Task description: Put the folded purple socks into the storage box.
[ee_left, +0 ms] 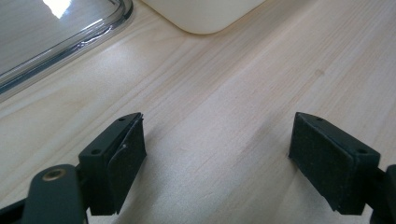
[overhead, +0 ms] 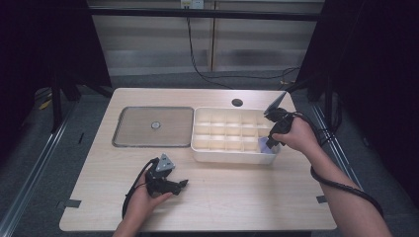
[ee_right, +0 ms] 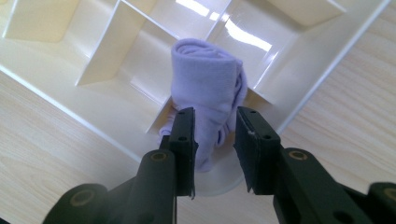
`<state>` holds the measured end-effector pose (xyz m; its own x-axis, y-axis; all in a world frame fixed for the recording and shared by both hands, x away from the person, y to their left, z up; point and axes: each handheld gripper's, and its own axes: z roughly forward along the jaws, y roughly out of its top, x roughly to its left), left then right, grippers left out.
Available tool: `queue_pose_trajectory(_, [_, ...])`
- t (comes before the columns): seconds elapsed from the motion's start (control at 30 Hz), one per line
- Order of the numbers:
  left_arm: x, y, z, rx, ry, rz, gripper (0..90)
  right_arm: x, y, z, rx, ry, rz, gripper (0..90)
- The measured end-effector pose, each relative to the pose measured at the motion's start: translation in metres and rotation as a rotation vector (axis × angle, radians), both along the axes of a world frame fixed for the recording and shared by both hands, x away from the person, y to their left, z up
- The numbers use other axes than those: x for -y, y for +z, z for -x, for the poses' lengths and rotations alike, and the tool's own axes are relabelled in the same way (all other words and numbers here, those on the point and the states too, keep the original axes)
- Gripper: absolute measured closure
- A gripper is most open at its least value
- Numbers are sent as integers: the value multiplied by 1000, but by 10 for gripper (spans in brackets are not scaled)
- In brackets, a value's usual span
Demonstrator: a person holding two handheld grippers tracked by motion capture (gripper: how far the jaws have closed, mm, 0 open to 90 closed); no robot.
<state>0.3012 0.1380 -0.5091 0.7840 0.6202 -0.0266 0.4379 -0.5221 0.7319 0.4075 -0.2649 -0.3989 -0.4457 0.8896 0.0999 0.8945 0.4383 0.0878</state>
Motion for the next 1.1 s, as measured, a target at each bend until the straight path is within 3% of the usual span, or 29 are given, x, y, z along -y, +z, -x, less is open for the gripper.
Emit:
queue_pose_trajectory(0.4, [0, 0, 0, 4, -2, -4, 179, -1, 18, -7, 15, -9, -18, 740])
queue_pose_trajectory(0.53, [0, 0, 0, 4, -2, -4, 179, -2, 21, -8, 26, -7, -16, 816])
queue_pose_trajectory(0.7, [0, 0, 0, 4, -2, -4, 179, -3, 20, -10, 15, -6, -16, 900])
queue_pose_trajectory(1.1, [0, 0, 0, 4, -2, -4, 179, -5, 9, -15, 14, -15, -11, 900])
